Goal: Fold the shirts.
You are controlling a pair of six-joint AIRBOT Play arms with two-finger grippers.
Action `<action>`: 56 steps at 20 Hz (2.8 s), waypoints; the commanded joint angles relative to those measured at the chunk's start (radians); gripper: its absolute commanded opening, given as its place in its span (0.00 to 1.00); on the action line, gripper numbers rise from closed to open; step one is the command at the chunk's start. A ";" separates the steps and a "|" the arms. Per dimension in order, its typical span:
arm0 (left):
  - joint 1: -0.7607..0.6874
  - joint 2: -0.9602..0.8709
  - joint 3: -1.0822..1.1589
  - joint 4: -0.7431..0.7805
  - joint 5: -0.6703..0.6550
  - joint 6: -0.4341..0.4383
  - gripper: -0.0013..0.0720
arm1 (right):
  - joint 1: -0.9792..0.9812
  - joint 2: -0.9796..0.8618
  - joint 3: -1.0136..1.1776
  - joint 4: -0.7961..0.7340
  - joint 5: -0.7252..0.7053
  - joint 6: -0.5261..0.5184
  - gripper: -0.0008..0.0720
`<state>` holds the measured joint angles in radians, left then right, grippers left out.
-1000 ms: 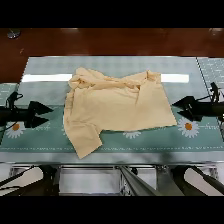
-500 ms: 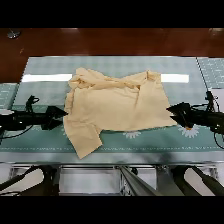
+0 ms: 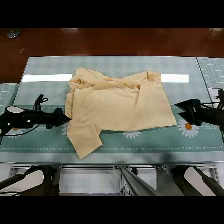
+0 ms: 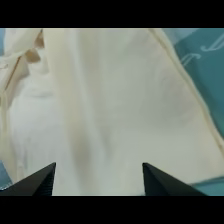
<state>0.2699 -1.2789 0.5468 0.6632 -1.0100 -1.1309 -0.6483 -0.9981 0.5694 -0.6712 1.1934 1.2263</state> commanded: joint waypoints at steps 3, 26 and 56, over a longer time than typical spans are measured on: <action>-0.004 -0.002 0.039 -0.013 -0.053 0.023 0.04 | -0.072 0.000 -0.072 -0.405 0.115 0.147 0.86; -0.001 0.025 0.231 -0.115 -0.078 0.023 0.04 | 0.386 -0.355 0.412 -0.138 -0.109 0.219 0.05; -0.115 0.634 0.861 0.750 -0.169 -0.272 0.04 | 0.386 0.371 0.907 -0.466 0.329 0.298 0.05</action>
<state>0.1661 -0.5964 1.5341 1.3895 -1.1847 -1.3712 -0.2623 -0.6308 1.6573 -1.1748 1.5394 1.5452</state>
